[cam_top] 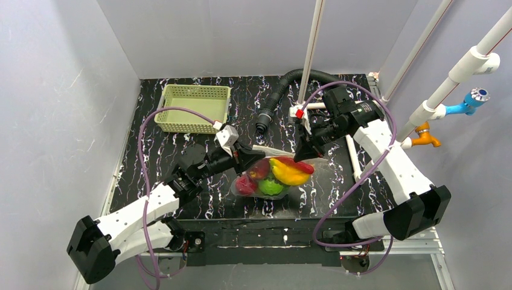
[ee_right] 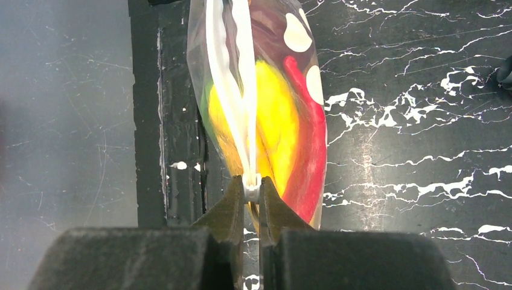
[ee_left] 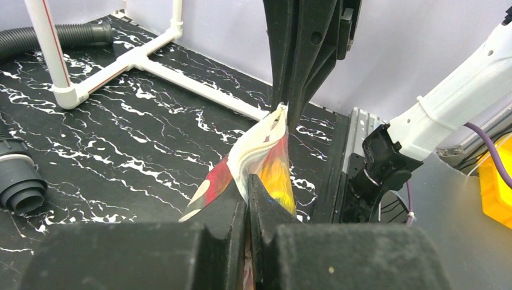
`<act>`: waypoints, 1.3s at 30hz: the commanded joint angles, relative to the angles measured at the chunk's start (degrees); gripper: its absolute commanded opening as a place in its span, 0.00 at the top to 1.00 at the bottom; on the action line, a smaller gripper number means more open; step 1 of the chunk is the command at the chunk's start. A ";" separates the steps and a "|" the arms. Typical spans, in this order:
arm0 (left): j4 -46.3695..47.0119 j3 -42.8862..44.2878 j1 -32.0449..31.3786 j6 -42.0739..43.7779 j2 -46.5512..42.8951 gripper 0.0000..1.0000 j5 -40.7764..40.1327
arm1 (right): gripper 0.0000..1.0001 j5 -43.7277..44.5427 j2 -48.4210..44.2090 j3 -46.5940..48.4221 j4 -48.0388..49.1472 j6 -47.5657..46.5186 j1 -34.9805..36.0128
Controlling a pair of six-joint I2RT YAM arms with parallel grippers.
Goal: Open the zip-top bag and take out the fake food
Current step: Unzip the zipper food storage bag at the center of the board.
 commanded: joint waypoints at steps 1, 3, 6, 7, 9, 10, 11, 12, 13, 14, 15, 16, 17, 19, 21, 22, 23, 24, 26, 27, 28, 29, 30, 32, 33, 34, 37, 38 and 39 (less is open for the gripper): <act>-0.79 -1.33 1.38 2.15 -3.56 1.00 -3.20 | 0.99 2.25 -2.26 -0.51 -0.65 0.22 -1.56; -1.37 -1.62 1.58 2.38 -4.29 1.00 -3.43 | 0.99 2.46 -2.43 -0.77 -0.46 0.18 -1.64; -2.37 -1.95 1.79 2.92 -5.34 1.00 -3.66 | 0.99 2.74 -2.69 -1.04 -0.24 0.19 -1.94; -2.71 -2.11 1.80 3.05 -5.65 1.00 -3.75 | 0.99 2.83 -2.78 -1.10 -0.12 0.20 -2.03; -3.19 -2.30 2.00 3.34 -6.35 1.00 -4.00 | 0.99 2.94 -2.95 -1.35 0.06 0.15 -2.28; -3.42 -2.42 2.07 3.46 -6.73 1.00 -4.06 | 0.99 3.06 -3.05 -1.46 0.15 0.19 -2.40; -3.70 -2.44 2.14 3.63 -7.09 1.00 -4.14 | 0.99 3.16 -3.14 -1.62 0.13 0.17 -2.50; -4.05 -2.54 2.27 3.72 -7.62 1.00 -4.22 | 0.99 3.17 -3.22 -1.75 0.29 0.15 -2.59; -4.34 -2.55 2.27 3.97 -7.97 1.00 -4.32 | 0.99 3.34 -3.26 -2.03 0.40 0.17 -2.67; -4.66 -2.53 2.42 4.10 -8.21 1.00 -4.41 | 0.99 3.60 -3.35 -2.23 0.55 0.14 -2.77; -4.89 -2.60 2.49 4.26 -8.46 1.00 -4.47 | 0.99 3.76 -3.48 -2.47 0.66 0.15 -2.86; -5.19 -2.58 2.58 4.44 -8.83 1.00 -4.50 | 0.99 3.91 -3.62 -2.71 0.77 0.22 -2.94; -5.46 -2.55 2.63 4.62 -9.12 1.00 -4.54 | 0.99 4.11 -3.74 -2.82 0.92 0.16 -2.96; -6.13 -2.54 2.79 4.94 -9.73 1.00 -4.73 | 0.99 4.67 -3.92 -3.20 1.16 0.18 -3.11; -6.82 -2.66 2.91 5.25 -10.51 1.00 -5.12 | 0.99 5.09 -4.17 -3.44 1.46 0.12 -3.29; -7.28 -2.71 3.05 5.45 -10.96 1.00 -5.39 | 0.99 5.21 -4.27 -3.61 1.50 0.06 -3.43; -7.56 -2.83 3.10 5.63 -11.48 1.00 -5.65 | 0.99 5.43 -4.43 -3.93 1.69 0.07 -3.50; -7.89 -2.95 3.17 5.80 -11.96 1.00 -5.84 | 0.99 5.57 -4.58 -4.15 1.87 0.10 -3.69; -8.51 -3.17 3.26 6.20 -12.86 1.00 -6.30 | 0.99 5.86 -4.87 -4.48 2.00 0.10 -3.98; -8.94 -3.25 3.31 6.42 -13.32 1.00 -6.54 | 0.99 5.90 -4.97 -4.61 2.09 0.11 -4.13; -9.22 -3.25 3.43 6.56 -13.72 1.00 -6.68 | 0.99 5.87 -5.14 -4.59 2.09 0.10 -4.31; -9.56 -3.37 3.50 6.73 -14.10 1.00 -6.90 | 0.99 5.96 -5.24 -4.59 2.11 0.00 -4.43; -9.98 -3.38 3.53 6.90 -14.57 1.00 -7.07 | 0.99 6.00 -5.34 -4.60 2.08 -0.01 -4.57; -10.38 -3.35 3.67 7.15 -15.13 1.00 -7.26 | 0.99 6.11 -5.50 -4.77 2.18 0.03 -4.82; -10.60 -3.35 3.65 7.26 -15.32 1.00 -7.43 | 0.99 6.20 -5.60 -4.90 2.19 -0.02 -4.91; -10.81 -3.35 3.77 7.33 -15.46 1.00 -7.55 | 0.99 6.29 -5.73 -5.00 2.19 -0.03 -5.05; -11.12 -3.34 3.87 7.53 -16.00 1.00 -7.88 | 0.99 6.70 -6.16 -5.53 2.43 -0.04 -5.28; -11.16 -3.37 3.88 7.55 -16.12 1.00 -8.01 | 0.99 6.82 -6.34 -5.77 2.58 -0.10 -5.32; -11.20 -3.40 3.88 7.63 -16.26 1.00 -8.22 | 0.99 7.02 -6.52 -6.00 2.66 -0.06 -5.41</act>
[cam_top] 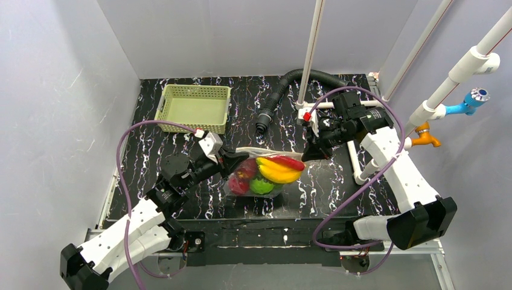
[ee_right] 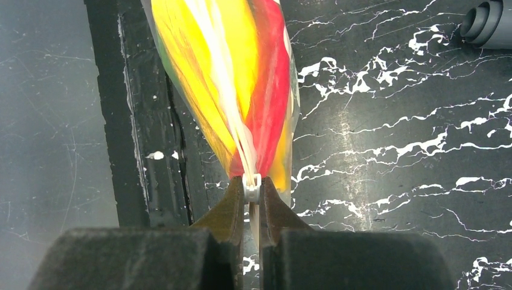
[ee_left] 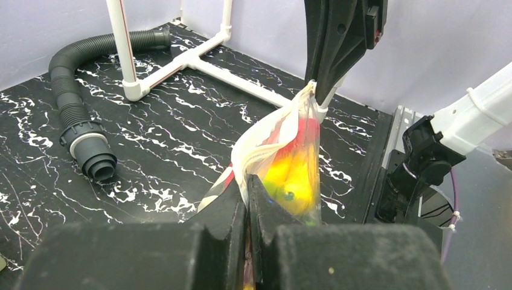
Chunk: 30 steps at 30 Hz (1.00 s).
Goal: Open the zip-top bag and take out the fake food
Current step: Unzip the zipper food storage bag at the center of the board.
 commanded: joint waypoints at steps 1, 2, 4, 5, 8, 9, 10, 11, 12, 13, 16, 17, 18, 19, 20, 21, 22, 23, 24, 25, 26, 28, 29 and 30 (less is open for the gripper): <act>0.41 -0.48 1.06 1.89 -2.25 1.00 -3.24 | 0.99 3.21 -2.31 -1.27 0.38 -0.11 -1.47; 0.26 -0.45 1.13 1.98 -2.40 1.00 -3.40 | 0.99 3.38 -2.45 -1.43 0.44 -0.11 -1.59; 0.12 -0.48 1.16 2.14 -2.64 1.00 -3.70 | 0.99 3.71 -2.59 -1.73 0.51 -0.16 -1.70; 0.05 -0.47 1.15 2.24 -2.75 1.00 -3.78 | 0.99 3.99 -2.72 -1.97 0.61 -0.22 -1.85; -0.47 -0.28 1.31 2.52 -3.32 1.00 -4.08 | 0.99 4.75 -2.86 -2.48 0.95 -0.22 -2.01; -0.74 -0.31 1.26 2.64 -3.53 1.00 -4.16 | 0.99 5.04 -2.93 -2.64 0.99 -0.31 -2.13; -1.01 -0.35 1.29 2.81 -3.88 1.00 -4.41 | 0.99 5.16 -3.03 -2.94 1.03 -0.28 -2.23; -1.25 -0.35 1.33 2.91 -4.00 1.00 -4.52 | 0.99 5.18 -3.11 -3.02 1.08 -0.24 -2.32; -1.44 -0.25 1.37 3.09 -4.27 1.00 -4.69 | 0.99 5.16 -3.13 -3.10 1.03 -0.31 -2.40; -1.64 -0.23 1.38 3.26 -4.46 1.00 -4.79 | 0.99 5.16 -3.20 -3.25 1.04 -0.32 -2.57; -2.25 -0.10 1.46 3.73 -4.94 1.00 -5.06 | 0.99 5.16 -3.39 -3.44 1.17 -0.34 -2.94; -2.46 -0.08 1.42 3.95 -5.06 1.00 -5.13 | 0.99 5.24 -3.46 -3.46 1.13 -0.40 -3.08; -2.65 -0.05 1.50 4.13 -5.19 1.00 -5.18 | 0.99 5.18 -3.48 -3.54 1.16 -0.35 -3.19; -2.85 0.06 1.57 4.26 -5.30 1.00 -5.31 | 0.99 5.20 -3.53 -3.65 1.17 -0.33 -3.29; -3.04 0.06 1.51 4.41 -5.40 1.00 -5.40 | 0.99 5.27 -3.57 -3.76 1.17 -0.40 -3.37; -3.12 0.15 1.51 4.53 -5.52 1.00 -5.45 | 0.99 5.28 -3.56 -3.92 1.17 -0.35 -3.44; -3.20 0.11 1.56 4.54 -5.59 1.00 -5.46 | 0.99 5.26 -3.59 -4.06 1.15 -0.38 -3.48; -3.29 0.25 1.56 4.63 -5.59 1.00 -5.46 | 0.99 5.34 -3.65 -4.20 1.17 -0.47 -3.55; -3.30 0.33 1.55 4.64 -5.55 1.00 -5.37 | 0.99 5.40 -3.58 -4.32 1.14 -0.44 -3.57; -3.35 0.35 1.63 4.64 -5.48 1.00 -5.32 | 0.99 5.42 -3.53 -4.52 1.06 -0.46 -3.53; -3.31 0.43 1.65 4.64 -5.36 1.00 -5.16 | 0.99 5.38 -3.47 -4.70 1.08 -0.55 -3.57; -3.14 0.49 1.60 4.49 -5.10 1.00 -4.72 | 0.99 5.32 -3.41 -5.22 0.87 -0.78 -3.57; -3.13 0.58 1.66 4.40 -4.95 1.00 -4.56 | 0.99 5.31 -3.31 -5.33 0.66 -0.83 -3.57; -3.13 0.64 1.62 4.34 -4.89 1.00 -4.39 | 0.99 5.21 -3.23 -5.59 0.50 -0.97 -3.57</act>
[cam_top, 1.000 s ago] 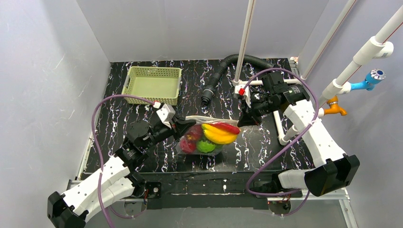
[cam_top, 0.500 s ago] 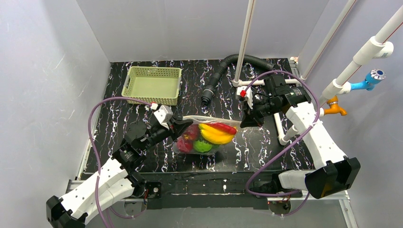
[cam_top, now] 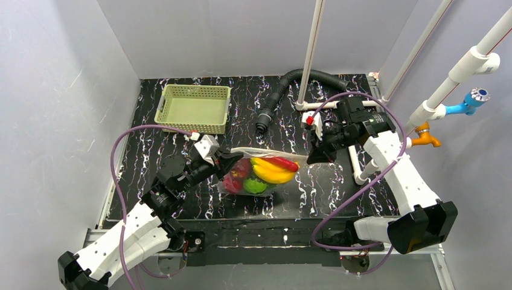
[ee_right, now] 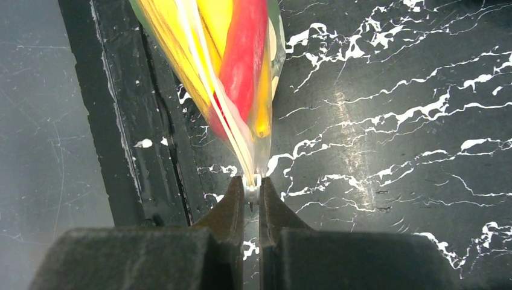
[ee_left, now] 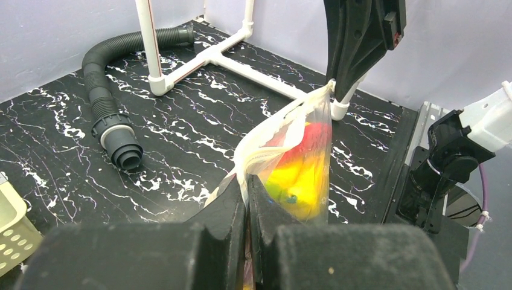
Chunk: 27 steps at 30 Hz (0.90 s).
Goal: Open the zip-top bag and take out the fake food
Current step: Unzip the zipper food storage bag at the center of the board.
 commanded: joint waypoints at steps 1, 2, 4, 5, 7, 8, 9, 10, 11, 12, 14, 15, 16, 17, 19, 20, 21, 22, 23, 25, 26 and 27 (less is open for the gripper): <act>1.79 0.83 0.88 1.11 -0.78 1.00 -1.48 | 0.99 1.88 -0.87 -1.39 -0.75 -0.74 -0.93; 1.84 0.84 0.90 1.04 -0.66 1.00 -1.27 | 0.99 1.77 -0.93 -1.58 -0.75 -0.77 -0.93; 1.93 0.87 0.88 0.85 -0.40 1.00 -0.94 | 0.99 1.68 -0.98 -2.06 -0.46 -0.75 -0.91; 1.98 0.94 0.94 0.71 -0.30 1.00 -0.82 | 0.99 1.68 -1.03 -2.22 -0.33 -0.71 -0.93; 2.18 0.98 0.94 0.49 0.02 1.00 -0.51 | 0.99 1.56 -1.12 -2.45 -0.19 -0.61 -1.02; 2.21 1.02 0.98 0.36 0.16 1.00 -0.45 | 0.99 1.43 -1.12 -2.55 -0.11 -0.49 -1.02; 2.35 1.03 0.91 0.19 0.34 1.00 -0.35 | 0.99 1.38 -1.04 -2.61 -0.04 -0.46 -1.08; 2.57 1.01 0.98 0.01 0.55 1.00 -0.16 | 0.99 1.25 -1.04 -2.74 0.15 -0.39 -1.10; 2.86 0.96 0.90 -0.12 0.72 1.00 0.01 | 0.99 1.04 -1.01 -2.76 0.21 -0.30 -1.18; 3.15 0.91 0.97 -0.38 1.04 1.00 0.20 | 0.99 0.78 -1.03 -2.72 0.29 -0.32 -1.27; 3.94 1.05 1.00 -0.58 1.73 1.00 0.67 | 0.99 0.09 -1.03 -2.72 0.21 -0.25 -1.45; 4.26 1.11 0.96 -0.79 2.27 1.00 1.00 | 0.99 -0.20 -1.03 -2.72 0.15 -0.24 -1.53; 4.53 1.38 1.03 -0.84 2.89 1.00 1.28 | 0.97 -0.57 -0.99 -2.59 0.08 -0.29 -1.66; 4.94 1.56 1.01 -1.00 3.45 1.00 1.58 | 0.94 -0.89 -0.96 -2.48 -0.08 -0.39 -1.64; 5.75 2.07 0.97 -1.35 4.56 1.00 2.44 | 0.77 -1.89 -0.74 -2.12 -0.74 -0.77 -1.63; 6.14 2.25 0.96 -1.50 5.08 1.00 2.86 | 0.64 -2.47 -0.65 -1.84 -1.20 -1.12 -1.63; 6.34 2.42 0.96 -1.62 5.56 1.00 3.31 | 0.51 -3.27 -0.60 -1.48 -1.95 -1.68 -1.63; 6.52 2.49 0.96 -1.72 5.92 1.00 3.77 | 0.42 -4.12 -0.60 -1.03 -2.53 -2.01 -1.63; 6.64 2.47 0.97 -1.73 6.24 1.00 4.27 | 0.37 -4.95 -0.58 -0.52 -3.23 -2.36 -1.63; 6.71 2.26 0.99 -1.69 6.59 1.00 5.48 | 0.28 -6.48 -0.59 0.70 -4.81 -3.33 -1.63; 6.43 2.14 1.01 -1.49 6.72 1.00 6.10 | 0.26 -7.25 -0.53 1.37 -5.56 -3.66 -1.63; 5.79 2.17 1.01 -1.23 6.68 1.00 6.75 | 0.24 -7.91 -0.44 2.03 -6.24 -4.10 -1.63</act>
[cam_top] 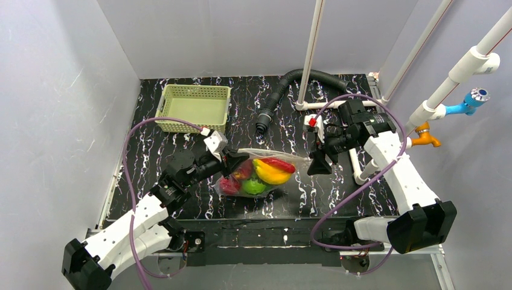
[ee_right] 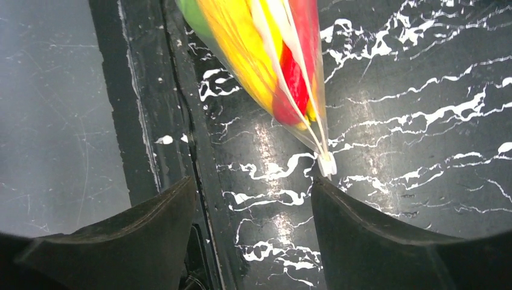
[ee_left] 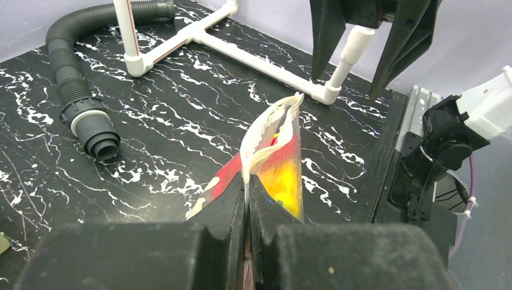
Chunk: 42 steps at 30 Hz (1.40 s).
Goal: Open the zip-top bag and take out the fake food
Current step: Unzip the zipper food storage bag at the center of the board, then open the zipper of the food storage bag at the center of the board.
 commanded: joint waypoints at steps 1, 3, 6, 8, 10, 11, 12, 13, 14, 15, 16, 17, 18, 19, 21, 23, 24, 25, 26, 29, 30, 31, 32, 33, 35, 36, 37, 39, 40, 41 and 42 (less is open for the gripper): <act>1.98 2.02 0.34 0.76 -0.46 1.00 3.88 | 0.22 -5.94 -0.28 5.04 -4.58 -2.74 -0.17; 0.95 1.65 0.33 1.32 -0.84 1.00 4.93 | 0.17 -7.66 0.13 6.52 -5.96 -3.74 -0.13; -0.52 1.42 0.33 2.15 -1.37 1.00 6.14 | 0.13 -9.36 1.49 9.20 -6.78 -4.54 0.37; -1.23 1.53 0.38 2.55 -1.29 1.00 6.95 | 0.13 -9.96 2.49 10.34 -6.00 -4.75 1.99; -1.76 1.67 0.38 2.69 -0.99 1.00 8.25 | 0.13 -9.73 2.91 10.37 -2.12 -2.54 3.82; -1.99 1.71 0.31 2.71 -0.78 1.00 9.08 | 0.13 -9.47 3.10 10.41 0.07 -1.56 4.63; -2.32 1.86 0.31 2.79 -0.56 1.00 9.66 | 0.13 -9.32 3.29 10.56 2.37 -0.59 5.28; -3.09 2.07 0.36 2.92 -0.46 1.00 10.12 | 0.13 -9.19 3.67 10.99 3.93 0.15 5.77; -3.83 2.18 0.38 3.02 -0.38 1.00 10.42 | 0.14 -8.76 4.36 11.72 5.13 0.92 6.33; -4.38 2.31 0.31 3.13 -0.31 1.00 10.74 | 0.14 -8.16 5.19 12.68 5.92 1.98 6.86; -4.74 2.28 0.32 3.15 -0.37 1.00 10.96 | 0.15 -7.31 6.51 13.60 6.50 3.05 7.55; -4.95 2.20 0.36 3.11 -0.41 1.00 11.26 | 0.16 -6.34 7.55 14.32 6.98 4.18 8.28; -4.87 1.97 0.37 3.00 -0.54 1.00 11.59 | 0.17 -5.31 8.27 14.77 7.42 5.07 9.21; -4.63 1.88 0.37 2.87 -0.56 1.00 11.90 | 0.18 -4.13 8.90 14.94 8.26 5.92 10.35; -3.97 1.67 0.35 2.44 -0.46 1.00 12.56 | 0.20 -1.54 9.70 14.75 9.92 7.62 13.14; -3.13 1.78 0.34 2.09 -0.31 1.00 12.92 | 0.21 1.17 10.41 14.93 11.69 9.55 16.24; -2.61 1.84 0.34 1.96 -0.23 1.00 13.07 | 0.21 2.31 10.84 15.33 12.31 10.81 17.47; -2.08 2.03 0.37 1.78 -0.15 1.00 13.30 | 0.21 2.81 11.39 16.44 12.49 11.95 18.43; -1.61 2.20 0.36 1.69 -0.01 1.00 13.40 | 0.21 2.83 12.05 17.11 12.23 12.62 18.99; -1.76 3.59 0.31 2.02 0.55 1.00 14.06 | 0.21 2.03 13.74 21.27 10.76 13.95 19.73; -2.00 3.88 0.37 2.16 0.69 1.00 14.16 | 0.22 1.92 14.02 22.17 10.33 14.07 19.87; -2.02 4.05 0.38 2.22 0.85 1.00 14.25 | 0.23 1.97 14.24 22.71 10.17 14.11 20.05; -1.81 4.08 0.37 2.20 0.84 1.00 14.28 | 0.26 2.03 14.49 22.84 10.17 14.12 20.31; -1.58 4.09 0.36 2.19 0.96 1.00 14.26 | 0.28 2.04 14.58 22.71 10.15 14.17 20.69; -1.20 4.06 0.34 2.06 1.01 1.00 14.24 | 0.31 2.03 14.63 21.82 10.14 14.06 21.71; -1.01 4.08 0.33 1.95 1.01 1.00 14.20 | 0.31 2.19 14.51 21.13 10.36 13.91 22.33; -0.88 4.09 0.33 1.86 1.00 1.00 14.27 | 0.32 2.59 14.43 20.44 10.62 13.89 22.98; -0.79 4.06 0.33 1.74 0.84 1.00 14.43 | 0.36 3.44 14.45 19.42 11.09 13.93 23.90; -0.81 4.06 0.32 1.74 0.72 1.00 14.47 | 0.38 3.59 14.50 19.33 11.17 14.06 24.13; -0.93 4.02 0.34 1.75 0.64 1.00 14.39 | 0.42 3.70 14.66 19.40 11.22 14.31 24.22; -1.05 4.07 0.32 1.71 0.55 1.00 14.42 | 0.45 3.82 14.86 19.50 11.23 14.37 24.26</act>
